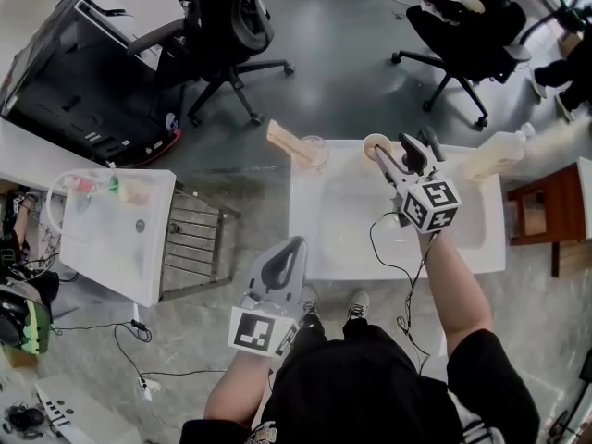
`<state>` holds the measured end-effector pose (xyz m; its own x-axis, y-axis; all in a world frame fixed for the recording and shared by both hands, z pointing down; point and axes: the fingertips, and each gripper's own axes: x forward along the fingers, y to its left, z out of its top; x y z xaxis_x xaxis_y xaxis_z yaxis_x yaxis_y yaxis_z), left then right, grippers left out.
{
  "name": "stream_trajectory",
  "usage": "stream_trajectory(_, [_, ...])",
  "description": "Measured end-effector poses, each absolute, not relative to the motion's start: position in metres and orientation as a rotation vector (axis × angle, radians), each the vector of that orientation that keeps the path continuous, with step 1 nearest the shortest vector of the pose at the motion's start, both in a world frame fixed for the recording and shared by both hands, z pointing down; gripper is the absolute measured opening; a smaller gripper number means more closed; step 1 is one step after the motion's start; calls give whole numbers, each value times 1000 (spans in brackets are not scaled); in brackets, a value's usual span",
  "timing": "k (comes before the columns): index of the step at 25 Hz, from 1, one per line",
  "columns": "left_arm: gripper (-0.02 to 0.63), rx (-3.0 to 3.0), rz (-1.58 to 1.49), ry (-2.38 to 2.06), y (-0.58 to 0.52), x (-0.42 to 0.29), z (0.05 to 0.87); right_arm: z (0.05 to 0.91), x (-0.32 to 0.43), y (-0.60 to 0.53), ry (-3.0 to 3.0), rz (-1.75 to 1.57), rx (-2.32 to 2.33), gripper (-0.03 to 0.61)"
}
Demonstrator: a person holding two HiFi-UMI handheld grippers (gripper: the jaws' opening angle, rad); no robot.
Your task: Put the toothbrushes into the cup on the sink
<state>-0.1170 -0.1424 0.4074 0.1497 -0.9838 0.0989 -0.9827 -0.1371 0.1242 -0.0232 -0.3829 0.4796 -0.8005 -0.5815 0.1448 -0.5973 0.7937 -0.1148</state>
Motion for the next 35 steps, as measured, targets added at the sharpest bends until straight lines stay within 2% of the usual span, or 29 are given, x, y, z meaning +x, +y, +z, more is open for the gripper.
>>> stream_trajectory(6, [12, 2285, -29, -1962, -143, -102, 393, 412, -4, -351, -3019, 138, 909, 281])
stream_trajectory(10, [12, 2300, -48, -1989, -142, -89, 378, 364, 18, -324, -3106, 57, 893, 238])
stream_trajectory(11, [12, 2302, -56, -1997, -141, -86, 375, 354, 25, -318, -3122, 36, 891, 211])
stream_trajectory(12, [12, 2302, -63, -2006, -141, -82, 371, 346, 32, -311, -3135, 14, 884, 158])
stream_trajectory(13, [12, 2303, -69, -2015, -139, -79, 368, 338, 38, -303, -3146, -9, 871, 101])
stream_trajectory(14, [12, 2302, -72, -2025, -137, -75, 365, 333, 44, -296, -3154, -36, 854, 16])
stream_trajectory(15, [12, 2302, -71, -2036, -135, -71, 362, 328, 50, -289, -3156, -68, 839, 8])
stream_trajectory(18, [12, 2295, -68, -2076, -127, -61, 355, 319, 69, -274, -3145, -134, 832, 8])
stream_trajectory(25, [12, 2236, -80, -2133, -105, -53, 348, 327, 90, -240, -3149, -53, 763, 6])
stream_trajectory(35, [9, 2257, -62, -2113, -62, -85, 346, 345, 50, -164, -3069, -7, 796, 6])
